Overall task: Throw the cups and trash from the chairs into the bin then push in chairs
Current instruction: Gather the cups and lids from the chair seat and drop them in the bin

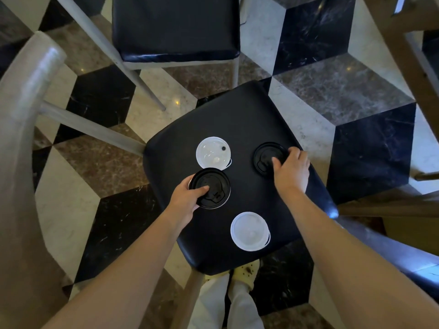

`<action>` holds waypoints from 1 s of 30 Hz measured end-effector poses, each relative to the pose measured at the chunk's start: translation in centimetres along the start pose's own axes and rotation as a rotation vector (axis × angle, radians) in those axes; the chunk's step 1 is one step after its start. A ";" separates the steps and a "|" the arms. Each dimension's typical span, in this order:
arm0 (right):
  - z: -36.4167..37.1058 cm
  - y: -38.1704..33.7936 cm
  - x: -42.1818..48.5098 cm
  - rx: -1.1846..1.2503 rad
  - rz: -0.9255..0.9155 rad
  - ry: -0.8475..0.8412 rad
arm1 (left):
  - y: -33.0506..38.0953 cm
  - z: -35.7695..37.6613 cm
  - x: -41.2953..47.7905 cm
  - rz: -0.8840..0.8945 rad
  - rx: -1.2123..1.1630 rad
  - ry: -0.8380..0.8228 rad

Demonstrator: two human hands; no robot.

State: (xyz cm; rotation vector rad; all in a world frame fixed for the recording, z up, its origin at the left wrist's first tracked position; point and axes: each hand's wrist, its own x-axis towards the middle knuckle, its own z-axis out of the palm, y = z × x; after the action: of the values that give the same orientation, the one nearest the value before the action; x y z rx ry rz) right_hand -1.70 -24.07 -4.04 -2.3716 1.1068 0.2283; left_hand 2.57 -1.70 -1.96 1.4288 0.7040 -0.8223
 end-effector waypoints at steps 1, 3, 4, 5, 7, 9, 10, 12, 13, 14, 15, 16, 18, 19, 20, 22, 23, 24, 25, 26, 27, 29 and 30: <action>0.1 0.3 0.4 0.003 0.004 -0.030 | 0.0 -0.2 0.1 -0.004 0.000 0.009; 0.5 0.7 1.1 0.039 0.001 -0.055 | -0.1 -0.6 0.2 -0.012 -0.001 0.029; 0.7 0.8 1.3 0.072 0.003 -0.053 | -0.1 -0.8 0.3 -0.015 -0.008 0.035; 0.8 0.7 1.4 0.117 0.009 -0.044 | -0.1 -1.0 0.4 -0.016 -0.021 0.041; 0.8 0.1 1.4 0.246 0.026 -0.008 | 0.1 -1.3 0.5 -0.012 -0.051 0.062; 0.7 -1.2 1.1 0.393 0.043 0.020 | 0.5 -1.3 0.8 0.013 -0.080 0.081; 0.5 -1.9 1.0 0.460 0.051 0.034 | 0.9 -1.1 1.1 0.035 -0.091 0.083; 0.2 -3.2 0.6 0.584 0.064 0.056 | 2.0 -0.5 1.7 0.097 -0.090 0.089; 0.1 -3.8 0.4 0.639 0.066 0.055 | 2.5 -0.2 2.2 0.141 -0.070 0.094; 0.0 -4.3 0.2 0.681 0.066 0.045 | 3.1 0.3 2.6 0.187 -0.031 0.101; 0.0 -4.7 0.0 0.705 0.061 0.032 | 3.6 0.7 3.0 0.231 0.015 0.112; 0.0 -5.0 -0.2 0.716 0.056 0.021 | 3.9 1.1 3.5 0.263 0.064 0.125; 0.1 -5.3 -0.4 0.728 0.050 0.012 | 4.4 1.8 4.4 0.282 0.161 0.144; 0.2 -5.2 -0.5 0.732 0.054 0.012 | 4.3 2.1 4.8 0.281 0.233 0.157; 0.3 -5.2 -0.6 0.734 0.061 0.010 | 4.2 2.4 5.2 0.287 0.341 0.180; 0.6 -5.0 -0.8 0.734 0.075 -0.005 | 4.0 2.6 5.7 0.331 0.581 0.244; 0.8 -5.0 -0.8 0.723 0.077 -0.017 | 3.9 2.5 5.7 0.358 0.648 0.260; 1.0 -5.0 -0.9 0.705 0.072 -0.028 | 3.9 2.4 5.8 0.373 0.671 0.253; 1.3 -5.1 -0.9 0.683 0.057 -0.042 | 3.8 2.1 5.9 0.367 0.647 0.221; 1.6 -5.3 -0.9 0.659 0.034 -0.058 | 3.7 1.7 6.0 0.342 0.572 0.173; 1.9 -5.5 -1.0 0.630 0.006 -0.079 | 3.6 1.4 6.0 0.315 0.472 0.120; 2.7 -6.2 -1.2 0.565 -0.064 -0.126 | 2.9 0.9 5.7 0.300 0.304 0.029; 3.1 -6.6 -1.4 0.528 -0.102 -0.141 | 2.5 0.8 5.5 0.306 0.265 -0.005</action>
State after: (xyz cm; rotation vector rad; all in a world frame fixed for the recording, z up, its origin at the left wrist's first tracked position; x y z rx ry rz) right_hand 2.56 -18.04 -3.72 -1.9020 0.8497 0.0542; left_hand 7.64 -2.92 -5.11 1.7206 0.3664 -0.6945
